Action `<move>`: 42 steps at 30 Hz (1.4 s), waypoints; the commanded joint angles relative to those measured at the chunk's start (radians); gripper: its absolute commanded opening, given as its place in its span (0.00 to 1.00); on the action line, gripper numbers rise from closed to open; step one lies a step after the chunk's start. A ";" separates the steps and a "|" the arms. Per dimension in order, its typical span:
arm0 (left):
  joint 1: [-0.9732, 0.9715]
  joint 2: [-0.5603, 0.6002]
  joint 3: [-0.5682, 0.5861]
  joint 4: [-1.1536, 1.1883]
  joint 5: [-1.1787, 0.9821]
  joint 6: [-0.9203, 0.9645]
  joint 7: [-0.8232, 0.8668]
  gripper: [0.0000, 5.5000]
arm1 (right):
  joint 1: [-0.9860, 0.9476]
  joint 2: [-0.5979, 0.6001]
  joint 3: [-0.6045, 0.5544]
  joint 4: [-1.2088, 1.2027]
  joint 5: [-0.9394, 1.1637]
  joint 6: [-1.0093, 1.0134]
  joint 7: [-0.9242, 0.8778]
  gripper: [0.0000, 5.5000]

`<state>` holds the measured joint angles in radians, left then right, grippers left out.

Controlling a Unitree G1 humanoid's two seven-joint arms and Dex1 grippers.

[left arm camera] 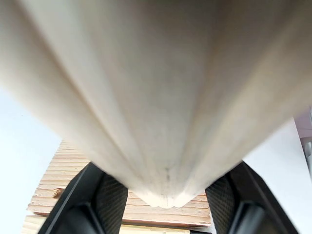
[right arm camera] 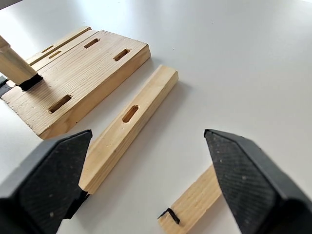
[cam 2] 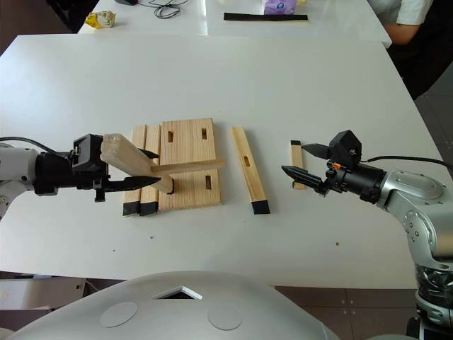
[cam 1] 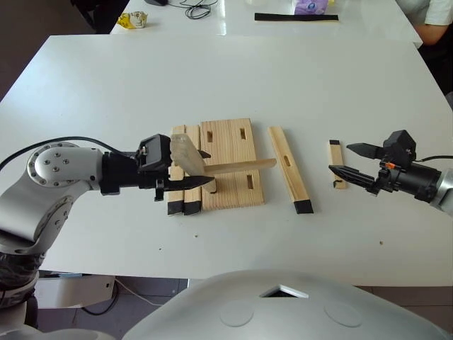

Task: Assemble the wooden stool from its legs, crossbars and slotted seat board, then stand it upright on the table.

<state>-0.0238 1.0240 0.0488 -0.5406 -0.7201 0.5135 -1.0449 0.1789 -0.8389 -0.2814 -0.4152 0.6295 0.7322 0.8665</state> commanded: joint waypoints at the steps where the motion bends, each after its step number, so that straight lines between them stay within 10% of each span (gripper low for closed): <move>1: 0.016 0.005 -0.047 0.041 0.045 0.064 0.007 0.37 | -0.002 -0.003 -0.008 -0.006 -0.003 -0.005 -0.005 0.77; 42: 0.169 -0.043 -0.207 0.025 0.279 -0.209 0.063 0.37 | -0.048 -0.012 0.040 0.010 -0.011 -0.004 0.011 0.77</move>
<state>0.0688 0.9603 -0.0728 -0.5577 -0.5456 0.2274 -0.9736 0.1424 -0.8395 -0.2411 -0.4105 0.6247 0.7327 0.8716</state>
